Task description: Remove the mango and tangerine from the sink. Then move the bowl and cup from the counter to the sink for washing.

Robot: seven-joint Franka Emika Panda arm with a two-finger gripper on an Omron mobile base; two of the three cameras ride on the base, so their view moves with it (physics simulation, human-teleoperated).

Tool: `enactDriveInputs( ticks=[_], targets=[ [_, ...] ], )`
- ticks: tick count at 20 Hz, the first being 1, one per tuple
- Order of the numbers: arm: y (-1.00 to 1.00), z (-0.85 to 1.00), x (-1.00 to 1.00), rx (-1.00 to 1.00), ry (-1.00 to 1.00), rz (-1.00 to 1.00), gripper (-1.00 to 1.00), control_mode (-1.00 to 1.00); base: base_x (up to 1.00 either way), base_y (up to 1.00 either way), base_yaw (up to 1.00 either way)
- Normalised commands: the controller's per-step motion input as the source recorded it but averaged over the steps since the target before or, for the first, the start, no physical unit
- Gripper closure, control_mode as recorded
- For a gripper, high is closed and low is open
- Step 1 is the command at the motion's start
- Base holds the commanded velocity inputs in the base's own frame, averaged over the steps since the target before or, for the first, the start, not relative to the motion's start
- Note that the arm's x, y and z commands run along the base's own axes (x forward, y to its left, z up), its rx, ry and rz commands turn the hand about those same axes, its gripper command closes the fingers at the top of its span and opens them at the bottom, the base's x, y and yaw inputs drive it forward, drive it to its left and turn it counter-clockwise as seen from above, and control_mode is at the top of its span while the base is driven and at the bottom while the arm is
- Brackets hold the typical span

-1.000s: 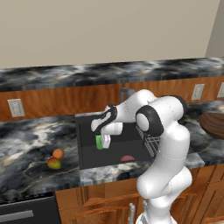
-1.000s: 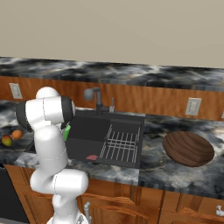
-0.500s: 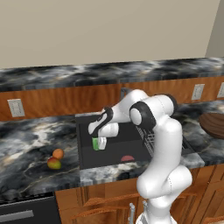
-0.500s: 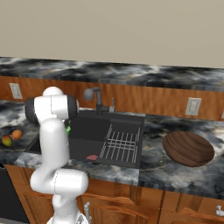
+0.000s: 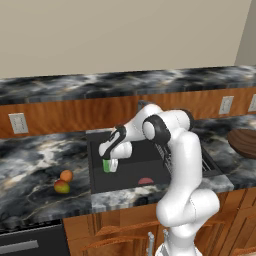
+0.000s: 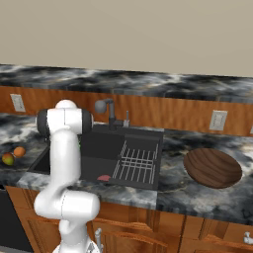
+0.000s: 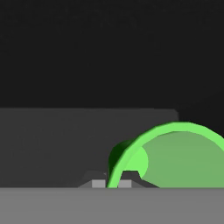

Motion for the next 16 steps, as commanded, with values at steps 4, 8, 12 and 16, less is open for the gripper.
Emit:
enactDriveInputs(
  ticks=[4, 8, 12, 16],
  targets=[
    [0.11, -0.26, 0.29, 0.00, 0.00, 0.00, 1.00, -1.00, 0.00, 0.00, 0.00],
    [0.14, -0.27, 0.26, 0.00, 0.00, 0.00, 1.00, -1.00, 0.00, 0.00, 0.00],
    [0.15, -0.27, 0.27, 0.00, 0.00, 0.00, 1.00, -1.00, 0.00, 0.00, 0.00],
    [0.15, -0.26, 0.24, 0.00, 0.00, 0.00, 1.00, -1.00, 0.00, 0.00, 0.00]
  ],
)
